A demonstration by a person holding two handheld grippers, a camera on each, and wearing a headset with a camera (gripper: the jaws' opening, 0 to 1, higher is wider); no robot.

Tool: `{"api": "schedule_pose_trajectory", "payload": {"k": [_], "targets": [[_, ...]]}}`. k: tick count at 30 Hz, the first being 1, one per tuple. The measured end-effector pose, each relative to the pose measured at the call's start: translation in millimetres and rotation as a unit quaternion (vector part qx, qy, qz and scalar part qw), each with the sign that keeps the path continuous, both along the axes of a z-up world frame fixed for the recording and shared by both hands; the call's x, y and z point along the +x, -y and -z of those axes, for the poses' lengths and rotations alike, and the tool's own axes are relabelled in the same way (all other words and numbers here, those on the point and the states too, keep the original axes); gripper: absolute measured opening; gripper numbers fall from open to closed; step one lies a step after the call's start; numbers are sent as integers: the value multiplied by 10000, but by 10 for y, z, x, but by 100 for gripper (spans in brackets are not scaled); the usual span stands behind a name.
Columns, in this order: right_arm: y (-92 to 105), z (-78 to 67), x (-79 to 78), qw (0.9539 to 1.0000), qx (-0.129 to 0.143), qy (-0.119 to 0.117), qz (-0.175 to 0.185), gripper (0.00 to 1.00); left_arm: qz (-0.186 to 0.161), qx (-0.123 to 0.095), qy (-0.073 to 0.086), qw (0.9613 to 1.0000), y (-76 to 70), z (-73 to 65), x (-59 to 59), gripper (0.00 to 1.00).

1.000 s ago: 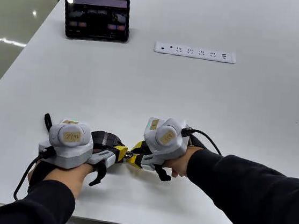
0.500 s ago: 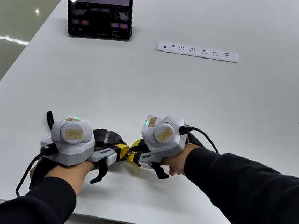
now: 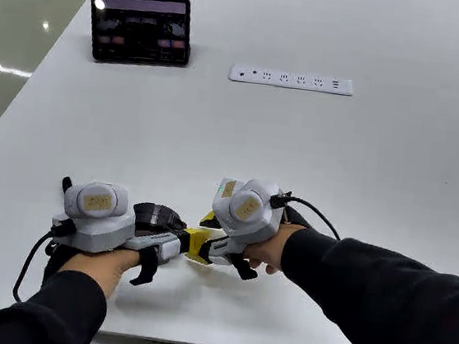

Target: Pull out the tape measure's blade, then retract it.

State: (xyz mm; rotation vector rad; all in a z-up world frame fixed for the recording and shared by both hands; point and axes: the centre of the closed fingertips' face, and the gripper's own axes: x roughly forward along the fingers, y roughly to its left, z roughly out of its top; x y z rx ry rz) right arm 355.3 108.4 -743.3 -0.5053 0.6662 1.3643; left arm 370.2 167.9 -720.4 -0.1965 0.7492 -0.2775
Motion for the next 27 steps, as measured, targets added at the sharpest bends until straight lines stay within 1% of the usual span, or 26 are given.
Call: {"api": "schedule_pose_trajectory", "payload": {"k": [1,2,3,4,5,6,7,8,9,10,11,12,13,14,15,16,17,18,19,20,21,22,24,25,26,27], "targets": [[33,-30,13,10000,44,19,50,32,78,-15,34,10000,3,-26,4,100],[90,-58,35,9999,86,9,134,33,118,79,28,9999,-41,-52,-13,100],[132,-68,48,9998,87,0,179,35,224,113,71,9997,-60,-71,-9,100],[177,-78,68,9997,83,-2,246,36,221,9,41,9997,-63,-96,-23,100],[243,-101,101,9993,79,11,361,38,487,-439,117,9978,40,-183,-38,100],[279,-121,118,9990,94,12,426,39,552,-561,173,9968,55,-229,-42,100],[335,-174,147,9983,169,-8,555,41,663,-505,275,9961,23,-274,-34,100],[367,-217,161,9976,241,-12,647,43,739,-437,323,9958,2,-296,-34,100],[411,-268,178,9969,304,26,726,45,872,-276,420,9949,-30,-321,-30,100],[491,-324,202,9958,340,126,838,47,1084,-171,501,9927,-42,-351,-39,100],[548,-353,206,9952,354,171,893,48,1223,-108,592,9907,-55,-385,-49,100],[644,-395,190,9946,366,210,951,49,1414,-139,796,9866,-48,-463,-61,100],[706,-427,183,9938,388,250,1011,50,1569,-154,917,9832,-48,-515,-89,100],[769,-460,166,9932,419,278,1048,51,1633,8,1136,9800,-103,-564,-76,100],[868,-504,128,9924,476,297,1091,52,1625,99,990,9817,-181,-539,-129,100],[927,-526,109,9920,501,313,1118,53,1653,14,827,9828,-200,-517,-174,100],[1037,-550,79,9912,503,346,1171,54,1629,-23,851,9830,-257,-535,-188,100],[1105,-569,67,9905,515,380,1214,55,1624,15,894,9827,-293,-545,-200,100],[1173,-594,54,9897,556,382,1265,56,1599,93,903,9829,-343,-547,-208,100],[1278,-621,33,9879,595,331,1391,56,1575,100,865,9837,-397,-547,-236,100],[1351,-643,32,9862,616,329,1503,56,1566,92,872,9838,-422,-555,-255,100],[1447,-687,27,9838,673,377,1619,58,1552,153,854,9841,-476,-543,-274,100],[1581,-735,13,9811,706,426,1752,62,1574,169,814,9840,-521,-528,-315,100],[1673,-766,-1,9794,717,448,1833,64,1561,198,852,9839,-559,-534,-340,100],[1728,-782,-14,9784,737,450,1879,67,1550,278,959,9829,-603,-546,-326,100],[1813,-789,-35,9772,735,464,1940,70,1530,336,923,9833,-651,-522,-340,100]]}}
